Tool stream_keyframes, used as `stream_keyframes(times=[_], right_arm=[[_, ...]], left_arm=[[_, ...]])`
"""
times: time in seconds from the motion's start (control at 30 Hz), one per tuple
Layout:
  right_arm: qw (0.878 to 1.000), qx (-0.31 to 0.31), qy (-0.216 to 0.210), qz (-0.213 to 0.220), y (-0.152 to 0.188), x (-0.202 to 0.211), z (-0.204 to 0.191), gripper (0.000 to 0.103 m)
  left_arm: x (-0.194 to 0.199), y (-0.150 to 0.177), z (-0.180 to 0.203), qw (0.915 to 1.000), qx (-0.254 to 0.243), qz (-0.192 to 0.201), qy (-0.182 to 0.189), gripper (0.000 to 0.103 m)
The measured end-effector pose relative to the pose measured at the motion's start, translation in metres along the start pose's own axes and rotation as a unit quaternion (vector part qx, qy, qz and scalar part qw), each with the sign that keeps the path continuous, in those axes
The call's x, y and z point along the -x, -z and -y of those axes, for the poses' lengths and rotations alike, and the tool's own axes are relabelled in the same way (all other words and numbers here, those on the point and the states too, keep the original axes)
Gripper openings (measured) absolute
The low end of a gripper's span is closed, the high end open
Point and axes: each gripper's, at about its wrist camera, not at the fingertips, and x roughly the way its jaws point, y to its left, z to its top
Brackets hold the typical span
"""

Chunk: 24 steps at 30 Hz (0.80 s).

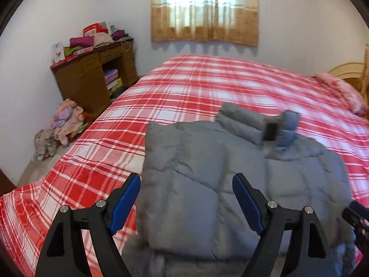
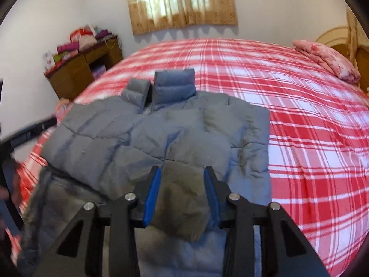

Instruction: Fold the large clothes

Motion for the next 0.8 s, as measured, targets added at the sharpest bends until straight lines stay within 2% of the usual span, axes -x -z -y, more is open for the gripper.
stream_keyframes(times=[0.33, 0.63, 0.8], right_arm=[[0.998, 0.029, 0.045, -0.034, 0.01, -0.03, 0.012, 0.039], [0.996, 0.043, 0.066, -0.044, 0.012, -0.046, 0.013, 0.041], [0.996, 0.036, 0.066, -0.047, 0.012, -0.052, 0.018, 0.045]], left_arm=[[-0.044, 0.023, 0.0, 0.9982, 0.001, -0.022, -0.056, 0.082], [-0.054, 0.036, -0.003, 0.9978, 0.0, -0.019, -0.064, 0.083], [-0.068, 0.043, -0.009, 0.9977, 0.02, -0.037, -0.053, 0.084]])
